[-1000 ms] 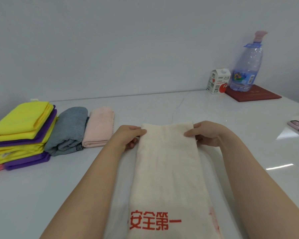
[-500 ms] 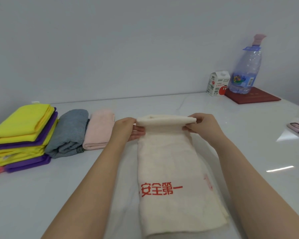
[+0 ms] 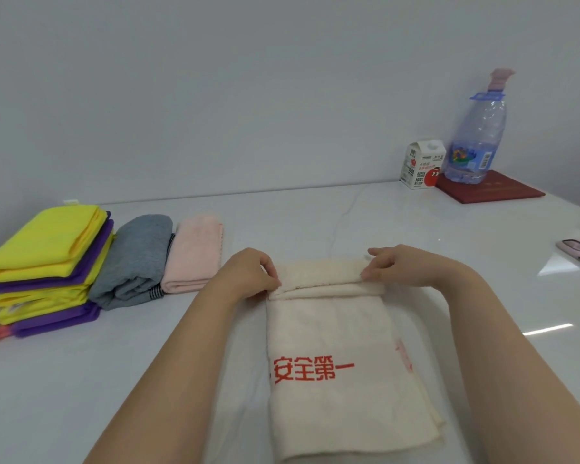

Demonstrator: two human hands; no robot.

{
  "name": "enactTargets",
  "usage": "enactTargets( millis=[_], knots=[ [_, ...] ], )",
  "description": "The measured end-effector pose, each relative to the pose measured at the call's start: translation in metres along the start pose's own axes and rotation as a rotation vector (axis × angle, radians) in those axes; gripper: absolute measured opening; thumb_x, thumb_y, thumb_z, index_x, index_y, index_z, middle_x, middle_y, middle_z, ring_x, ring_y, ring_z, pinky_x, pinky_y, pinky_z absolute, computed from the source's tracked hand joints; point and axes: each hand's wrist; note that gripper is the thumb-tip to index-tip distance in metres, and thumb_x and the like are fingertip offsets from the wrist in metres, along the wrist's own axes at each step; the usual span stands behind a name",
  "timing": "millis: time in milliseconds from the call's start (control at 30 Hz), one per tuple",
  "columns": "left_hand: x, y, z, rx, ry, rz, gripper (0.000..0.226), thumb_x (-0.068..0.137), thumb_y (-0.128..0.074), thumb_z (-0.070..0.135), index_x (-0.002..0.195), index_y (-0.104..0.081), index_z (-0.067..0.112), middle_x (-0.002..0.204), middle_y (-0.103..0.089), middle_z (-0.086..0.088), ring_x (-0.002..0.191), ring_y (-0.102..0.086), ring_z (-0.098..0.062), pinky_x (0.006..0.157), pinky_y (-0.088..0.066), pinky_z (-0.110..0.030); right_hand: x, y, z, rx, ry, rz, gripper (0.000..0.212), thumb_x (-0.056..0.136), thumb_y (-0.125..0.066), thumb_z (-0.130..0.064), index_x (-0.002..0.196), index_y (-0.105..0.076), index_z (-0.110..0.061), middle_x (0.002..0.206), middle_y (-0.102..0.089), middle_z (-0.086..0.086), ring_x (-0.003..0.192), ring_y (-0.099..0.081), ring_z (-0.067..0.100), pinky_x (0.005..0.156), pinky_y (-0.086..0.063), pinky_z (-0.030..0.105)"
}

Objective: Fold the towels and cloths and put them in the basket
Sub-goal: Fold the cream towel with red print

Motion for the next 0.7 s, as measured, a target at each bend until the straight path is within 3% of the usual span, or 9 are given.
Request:
enactTargets(
  millis=[67, 133, 200, 267, 400, 467, 567, 700],
  knots=[
    [0.001, 0.0, -0.002, 0.067, -0.037, 0.039, 0.021, 0.076, -0.074, 0.021, 0.09, -0.06, 0.019, 0.089, -0.058, 0.005, 0.082, -0.056, -0.013, 0.067, -0.043, -0.022, 0.002, -0.001, 0.002, 0.056, -0.017, 0.051, 0.036, 0.089, -0.053, -0.052, 0.089, -0.074, -0.022, 0.145, -0.042, -0.01, 0.128, -0.041, 0.004, 0.104, -0.028, 0.027],
    [0.001, -0.002, -0.002, 0.087, -0.064, 0.02, 0.041, 0.08, -0.072, 0.023, 0.116, -0.052, 0.022, 0.112, -0.051, 0.003, 0.096, -0.051, -0.015, 0.081, -0.039, -0.024, 0.006, -0.008, 0.002, 0.1, 0.001, 0.111, 0.03, 0.088, -0.06, -0.043, 0.087, -0.072, -0.015, 0.139, -0.052, -0.001, 0.115, -0.05, -0.001, 0.098, -0.034, 0.026],
    [0.0, -0.003, -0.001, 0.081, -0.08, -0.025, 0.054, 0.086, -0.067, 0.022, 0.134, -0.043, 0.021, 0.125, -0.05, 0.0, 0.098, -0.049, -0.014, 0.086, -0.036, -0.022, 0.011, -0.014, 0.002, 0.059, 0.02, 0.109, 0.021, 0.081, -0.071, -0.033, 0.088, -0.066, -0.014, 0.126, -0.06, 0.008, 0.106, -0.057, 0.008, 0.093, -0.04, 0.029],
    [0.0, -0.004, 0.0, 0.072, -0.1, -0.055, 0.055, 0.089, -0.062, 0.024, 0.14, -0.04, 0.02, 0.131, -0.05, -0.002, 0.102, -0.049, -0.014, 0.088, -0.035, -0.02, 0.01, -0.015, 0.0, 0.044, 0.015, 0.102, 0.025, 0.078, -0.074, -0.029, 0.097, -0.058, -0.024, 0.118, -0.059, 0.004, 0.101, -0.056, 0.017, 0.088, -0.042, 0.03],
    [-0.001, -0.005, 0.002, 0.045, -0.092, -0.121, 0.064, 0.088, -0.064, 0.037, 0.143, -0.038, 0.02, 0.14, -0.045, 0.001, 0.121, -0.047, -0.015, 0.094, -0.033, -0.021, 0.007, -0.014, -0.005, 0.079, -0.01, 0.031, 0.059, 0.078, -0.075, -0.026, 0.129, -0.045, -0.029, 0.116, -0.05, -0.008, 0.095, -0.051, 0.008, 0.083, -0.036, 0.021],
    [0.0, -0.006, 0.002, 0.063, -0.104, -0.138, 0.069, 0.084, -0.069, 0.034, 0.144, -0.038, 0.018, 0.143, -0.043, 0.002, 0.126, -0.044, -0.015, 0.099, -0.033, -0.022, 0.007, -0.013, -0.008, 0.032, -0.022, 0.002, 0.064, 0.076, -0.076, -0.025, 0.132, -0.045, -0.027, 0.116, -0.049, -0.008, 0.1, -0.051, 0.011, 0.082, -0.037, 0.02],
    [0.0, -0.006, 0.003, 0.052, -0.147, -0.071, 0.066, 0.08, -0.073, 0.026, 0.139, -0.044, 0.019, 0.14, -0.044, 0.004, 0.128, -0.042, -0.014, 0.1, -0.032, -0.021, 0.007, -0.012, -0.014, 0.019, -0.008, 0.061, 0.047, 0.074, -0.077, -0.017, 0.117, -0.058, -0.019, 0.107, -0.058, -0.005, 0.093, -0.057, 0.014, 0.07, -0.043, 0.019],
    [0.001, -0.011, 0.008, -0.031, -0.233, 0.199, 0.059, 0.08, -0.07, 0.015, 0.135, -0.05, 0.021, 0.109, -0.046, 0.004, 0.112, -0.048, -0.015, 0.087, -0.031, -0.017, 0.015, -0.017, -0.021, 0.044, 0.044, 0.404, 0.025, 0.069, -0.073, -0.009, 0.092, -0.066, -0.014, 0.093, -0.058, -0.001, 0.082, -0.052, 0.015, 0.063, -0.037, 0.023]
  ],
)
Point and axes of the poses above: each hand's wrist, its own x-axis towards the middle knuckle, its own y-axis out of the back of the hand, z = x × y
